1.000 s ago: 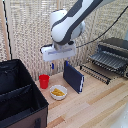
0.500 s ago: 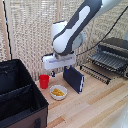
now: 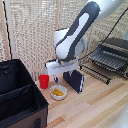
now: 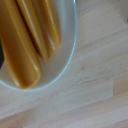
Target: Gently stretch your hand towards the oven tray's handle, obtaining a firm grip, and draw it cautiously out of the oven. Transition your grip to the hot dog bowl, gingerly seizing the edge, and elevate it from the surface. Hover the bowl over the tray, delicately lower it, and temper your grip, establishing the bowl's equilibrium.
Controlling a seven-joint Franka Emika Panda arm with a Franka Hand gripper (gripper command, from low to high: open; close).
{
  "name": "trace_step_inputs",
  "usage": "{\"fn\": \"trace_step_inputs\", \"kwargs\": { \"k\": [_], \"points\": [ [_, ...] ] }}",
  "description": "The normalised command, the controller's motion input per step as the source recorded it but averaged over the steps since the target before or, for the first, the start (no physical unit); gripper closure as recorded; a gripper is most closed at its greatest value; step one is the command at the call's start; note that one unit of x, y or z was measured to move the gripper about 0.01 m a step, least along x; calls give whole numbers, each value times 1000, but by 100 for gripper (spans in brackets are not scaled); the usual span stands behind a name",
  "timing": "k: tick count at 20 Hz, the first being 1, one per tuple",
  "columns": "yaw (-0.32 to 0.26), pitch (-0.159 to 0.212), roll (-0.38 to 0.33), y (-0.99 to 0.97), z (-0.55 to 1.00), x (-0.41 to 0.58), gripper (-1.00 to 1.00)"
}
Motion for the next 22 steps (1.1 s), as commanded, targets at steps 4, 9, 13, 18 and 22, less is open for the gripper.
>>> {"fn": "trace_step_inputs", "kwargs": {
  "k": [4, 9, 13, 18, 22],
  "points": [
    [15, 0, 19, -105, -281, 0, -100],
    [19, 0, 6, -61, -275, 0, -100],
    [34, 0, 44, -42, -245, 0, -100],
    [57, 18, 87, -2, -237, 0, 100],
    [66, 36, 119, -1, -211, 0, 100]
  ]
}}
